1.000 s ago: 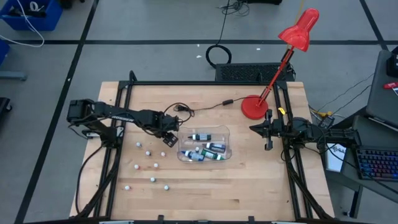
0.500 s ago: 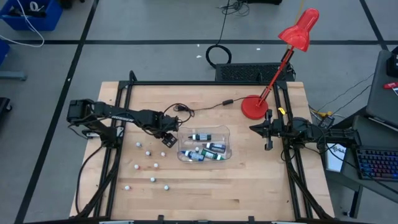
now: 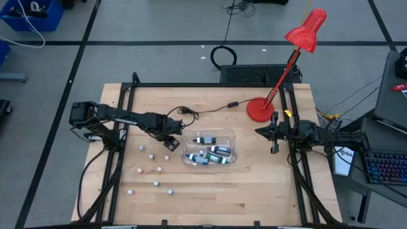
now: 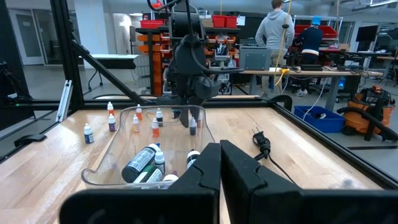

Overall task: Pick & Place food coloring
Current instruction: Put the small violet food coloring bottle into the transparent bin

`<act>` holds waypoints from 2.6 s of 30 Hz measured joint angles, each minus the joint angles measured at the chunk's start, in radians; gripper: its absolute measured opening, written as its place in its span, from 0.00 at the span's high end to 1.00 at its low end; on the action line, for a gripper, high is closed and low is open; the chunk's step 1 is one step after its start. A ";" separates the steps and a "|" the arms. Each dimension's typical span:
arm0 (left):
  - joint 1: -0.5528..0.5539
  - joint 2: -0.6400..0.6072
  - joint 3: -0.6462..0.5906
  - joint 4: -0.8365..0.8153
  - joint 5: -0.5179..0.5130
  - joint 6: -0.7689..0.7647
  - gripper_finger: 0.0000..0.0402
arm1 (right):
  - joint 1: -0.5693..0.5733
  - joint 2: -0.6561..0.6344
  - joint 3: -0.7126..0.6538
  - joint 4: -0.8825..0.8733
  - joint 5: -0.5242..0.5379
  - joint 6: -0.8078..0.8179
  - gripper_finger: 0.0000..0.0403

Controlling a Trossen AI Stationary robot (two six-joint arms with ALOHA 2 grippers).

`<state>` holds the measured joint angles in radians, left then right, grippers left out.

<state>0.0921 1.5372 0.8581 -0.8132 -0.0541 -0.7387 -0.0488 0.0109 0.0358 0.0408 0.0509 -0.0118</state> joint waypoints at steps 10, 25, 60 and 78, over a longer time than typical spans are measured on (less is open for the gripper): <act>0.000 -0.001 0.000 0.010 -0.001 0.001 0.71 | 0.000 0.000 0.000 0.000 0.000 0.000 1.00; 0.000 -0.001 0.001 0.033 -0.044 0.017 0.67 | 0.000 0.000 0.000 0.000 0.000 0.000 1.00; -0.049 -0.027 0.350 -0.284 -0.126 0.116 0.87 | 0.000 0.000 0.000 0.000 0.000 0.000 1.00; -0.156 0.391 0.945 -0.418 -0.083 0.432 0.87 | 0.000 0.000 0.000 0.000 0.000 0.000 1.00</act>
<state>-0.0638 1.9286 1.8028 -1.2310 -0.1368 -0.3064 -0.0490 0.0109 0.0360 0.0409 0.0507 -0.0118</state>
